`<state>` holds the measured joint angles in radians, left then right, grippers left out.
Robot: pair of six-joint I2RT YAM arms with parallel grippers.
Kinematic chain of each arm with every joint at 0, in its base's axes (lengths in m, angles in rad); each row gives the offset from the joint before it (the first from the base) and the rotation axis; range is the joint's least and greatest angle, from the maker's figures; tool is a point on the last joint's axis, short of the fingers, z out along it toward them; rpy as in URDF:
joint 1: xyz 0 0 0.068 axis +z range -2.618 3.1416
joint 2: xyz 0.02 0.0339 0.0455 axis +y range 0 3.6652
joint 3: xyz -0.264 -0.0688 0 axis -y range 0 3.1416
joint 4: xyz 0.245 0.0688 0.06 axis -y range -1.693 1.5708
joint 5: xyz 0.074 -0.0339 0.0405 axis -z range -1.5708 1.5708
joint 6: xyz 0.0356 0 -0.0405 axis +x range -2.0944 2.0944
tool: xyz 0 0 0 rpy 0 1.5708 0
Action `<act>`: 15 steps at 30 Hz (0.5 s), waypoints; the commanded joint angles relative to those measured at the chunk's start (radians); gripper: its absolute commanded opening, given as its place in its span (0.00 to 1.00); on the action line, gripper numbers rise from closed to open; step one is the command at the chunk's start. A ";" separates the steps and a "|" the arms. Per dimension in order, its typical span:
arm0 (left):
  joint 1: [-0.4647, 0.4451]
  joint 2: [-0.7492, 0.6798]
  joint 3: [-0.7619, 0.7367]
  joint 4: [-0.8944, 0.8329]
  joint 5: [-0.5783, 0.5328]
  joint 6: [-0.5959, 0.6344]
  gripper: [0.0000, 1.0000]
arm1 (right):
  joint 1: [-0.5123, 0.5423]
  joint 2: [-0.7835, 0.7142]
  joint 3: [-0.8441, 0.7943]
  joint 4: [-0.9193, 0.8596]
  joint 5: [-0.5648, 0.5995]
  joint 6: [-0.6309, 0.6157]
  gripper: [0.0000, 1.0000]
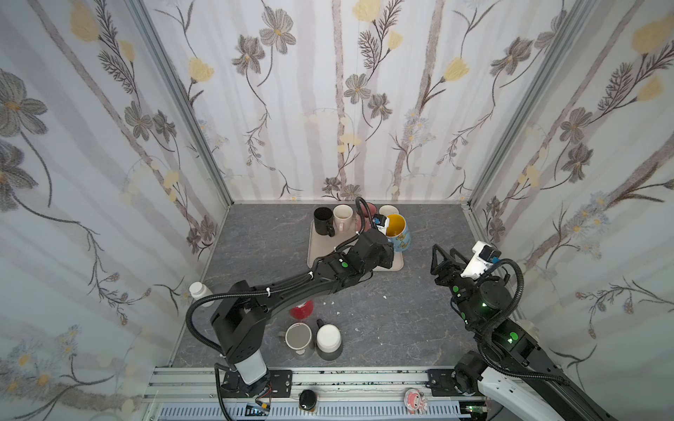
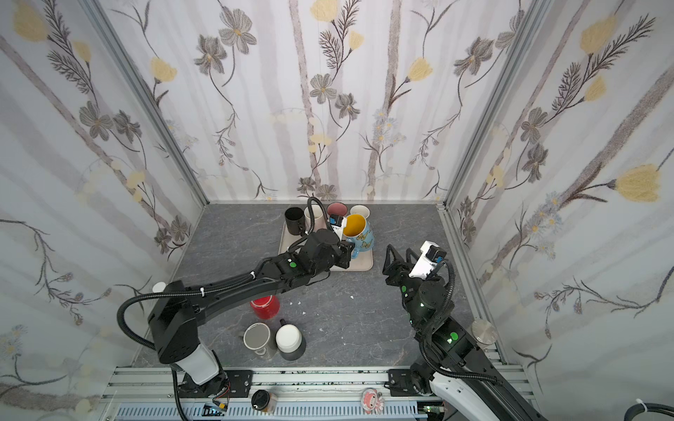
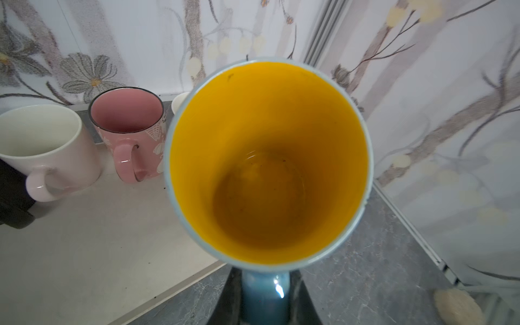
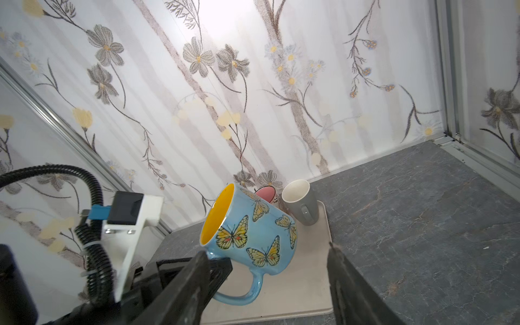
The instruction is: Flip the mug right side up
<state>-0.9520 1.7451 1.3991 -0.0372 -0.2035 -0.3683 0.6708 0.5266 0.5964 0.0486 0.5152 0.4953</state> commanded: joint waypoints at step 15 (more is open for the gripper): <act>-0.016 0.383 0.375 -0.264 -0.293 -0.164 0.00 | -0.011 -0.110 -0.020 -0.056 0.116 -0.056 0.65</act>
<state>-0.9634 2.1071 1.7447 -0.3256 -0.4221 -0.4770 0.6605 0.4282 0.5774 0.0021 0.6025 0.4580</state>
